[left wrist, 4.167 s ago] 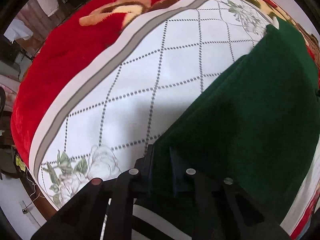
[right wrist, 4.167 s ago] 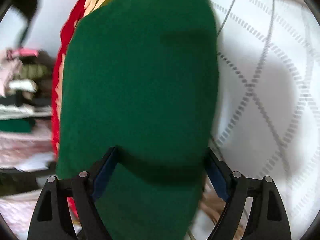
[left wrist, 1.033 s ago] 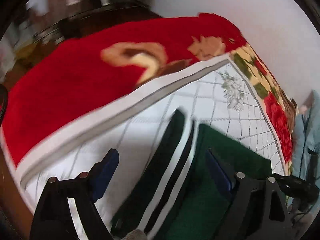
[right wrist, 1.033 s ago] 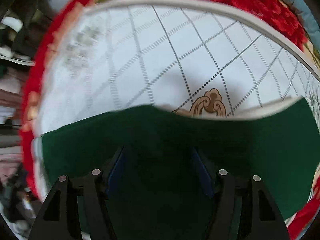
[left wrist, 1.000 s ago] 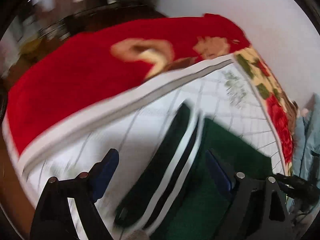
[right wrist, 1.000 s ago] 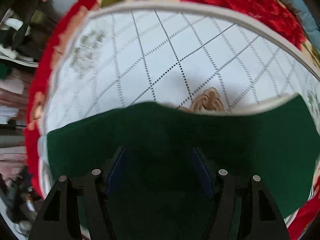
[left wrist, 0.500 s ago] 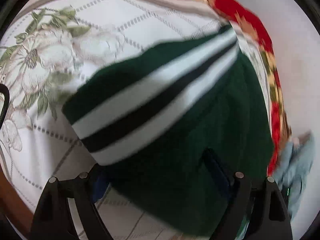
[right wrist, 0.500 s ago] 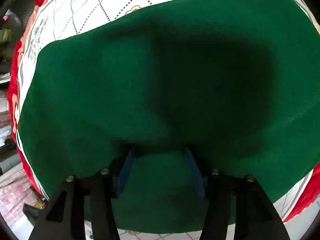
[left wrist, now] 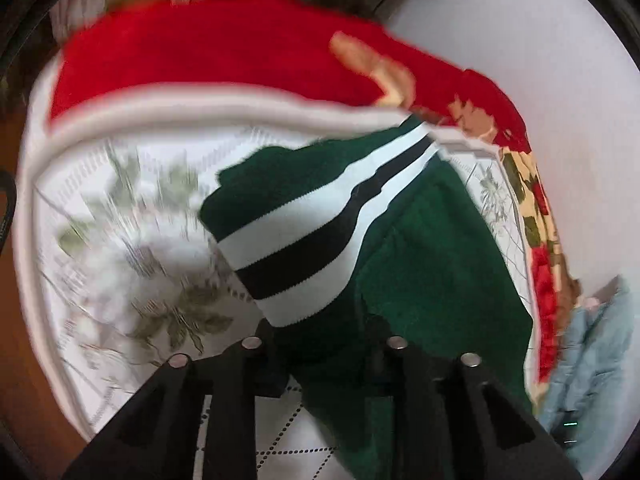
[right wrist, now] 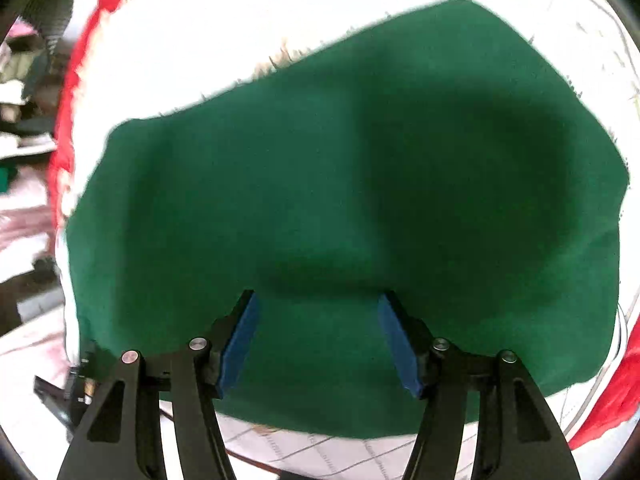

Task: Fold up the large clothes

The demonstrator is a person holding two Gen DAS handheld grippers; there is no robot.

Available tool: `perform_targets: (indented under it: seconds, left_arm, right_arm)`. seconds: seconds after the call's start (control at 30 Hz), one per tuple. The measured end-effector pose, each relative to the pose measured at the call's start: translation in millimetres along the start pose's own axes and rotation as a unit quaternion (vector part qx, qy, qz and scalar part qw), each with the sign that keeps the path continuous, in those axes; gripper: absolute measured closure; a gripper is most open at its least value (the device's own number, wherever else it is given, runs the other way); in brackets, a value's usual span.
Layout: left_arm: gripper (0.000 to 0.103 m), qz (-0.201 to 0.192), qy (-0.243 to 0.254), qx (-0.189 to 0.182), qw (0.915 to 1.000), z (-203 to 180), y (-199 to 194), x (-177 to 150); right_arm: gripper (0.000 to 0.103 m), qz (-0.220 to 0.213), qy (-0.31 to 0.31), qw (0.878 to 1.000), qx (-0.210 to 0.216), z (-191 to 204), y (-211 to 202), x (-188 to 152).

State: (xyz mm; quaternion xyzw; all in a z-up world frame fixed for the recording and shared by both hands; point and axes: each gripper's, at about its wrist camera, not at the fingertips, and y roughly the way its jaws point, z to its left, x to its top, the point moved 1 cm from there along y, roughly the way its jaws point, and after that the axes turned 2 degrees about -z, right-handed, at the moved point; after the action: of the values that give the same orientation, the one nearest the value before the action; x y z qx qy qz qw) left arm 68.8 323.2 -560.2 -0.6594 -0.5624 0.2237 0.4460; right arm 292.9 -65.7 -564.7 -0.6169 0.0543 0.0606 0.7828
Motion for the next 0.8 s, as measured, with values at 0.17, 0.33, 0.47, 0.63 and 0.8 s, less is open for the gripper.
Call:
perform_targets:
  seconds: [0.17,0.33,0.47,0.63,0.8]
  left_arm:
    - [0.048,0.01,-0.079,-0.078,0.9938,26,29,-18]
    - [0.031,-0.027,-0.056,-0.077,0.9951,-1,39,-15]
    - [0.084,-0.051,-0.017,-0.033,0.998,-27,40,-2]
    - [0.093,-0.087,0.049,-0.02,0.9948,-57,15,21]
    - [0.094,-0.14,0.133,-0.016,0.981,-92,-35,33]
  right_arm:
    - [0.037,-0.015,-0.005,1.0,-0.019,2,22,-1]
    - [0.037,-0.012,0.002,1.0,0.014,-8,18,-1]
    - [0.034,-0.004,-0.02,1.0,0.013,-6,18,-2]
    - [0.033,0.023,-0.049,0.998,0.036,8,11,4]
    - [0.026,-0.073,0.006,0.997,-0.019,-41,-55,-9]
